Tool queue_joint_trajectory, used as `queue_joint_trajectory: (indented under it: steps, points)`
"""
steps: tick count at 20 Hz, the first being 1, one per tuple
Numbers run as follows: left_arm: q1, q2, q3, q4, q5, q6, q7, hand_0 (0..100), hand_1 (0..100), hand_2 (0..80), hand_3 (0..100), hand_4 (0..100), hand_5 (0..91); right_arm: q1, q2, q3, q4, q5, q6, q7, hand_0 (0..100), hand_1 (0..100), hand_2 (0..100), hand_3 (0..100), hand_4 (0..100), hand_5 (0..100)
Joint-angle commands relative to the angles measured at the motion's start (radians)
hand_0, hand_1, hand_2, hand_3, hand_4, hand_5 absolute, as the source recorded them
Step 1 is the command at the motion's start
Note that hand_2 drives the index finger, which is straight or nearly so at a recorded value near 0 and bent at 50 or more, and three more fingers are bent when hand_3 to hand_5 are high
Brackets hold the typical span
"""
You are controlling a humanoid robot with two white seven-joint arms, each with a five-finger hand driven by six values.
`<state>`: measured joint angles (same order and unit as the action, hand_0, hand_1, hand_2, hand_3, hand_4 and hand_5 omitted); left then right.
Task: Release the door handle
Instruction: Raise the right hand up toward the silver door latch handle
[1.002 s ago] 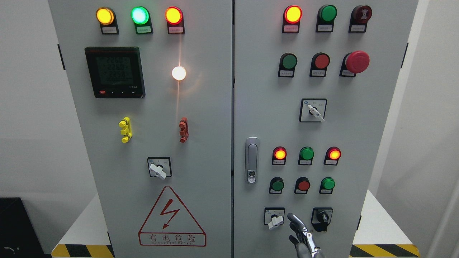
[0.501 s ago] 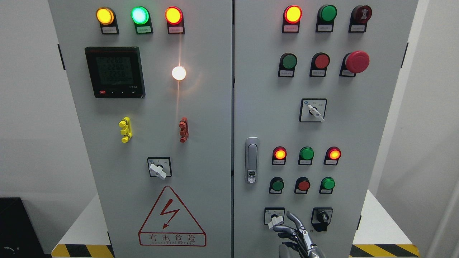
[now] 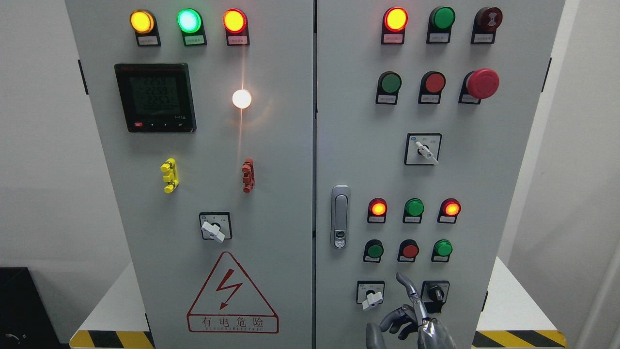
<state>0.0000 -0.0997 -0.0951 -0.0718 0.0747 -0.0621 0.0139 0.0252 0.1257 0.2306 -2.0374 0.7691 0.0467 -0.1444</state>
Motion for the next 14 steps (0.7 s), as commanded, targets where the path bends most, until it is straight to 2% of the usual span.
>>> queue_joint_trajectory:
  steps: [1,5,11,14]
  points:
    - [0.017,0.000,0.000,0.000,0.000,-0.001,0.000,12,56,0.0,0,0,0.0,-0.051,0.000,0.053,0.095,0.211,-0.002,-0.027,41,29,11,100,100,100]
    - [0.017,0.000,0.000,0.001,0.000,-0.001,0.000,12,56,0.0,0,0,0.0,-0.062,-0.001,0.058,0.123,0.300,-0.027,-0.027,41,28,11,100,100,100]
    - [0.017,0.000,0.000,0.000,0.000,-0.001,0.000,12,56,0.0,0,0,0.0,-0.131,-0.001,0.058,0.158,0.424,-0.027,-0.029,41,27,10,100,100,100]
    - [0.017,0.000,0.000,0.000,0.000,-0.001,0.000,12,56,0.0,0,0,0.0,-0.136,-0.001,0.058,0.166,0.512,-0.027,-0.030,40,26,9,100,100,100]
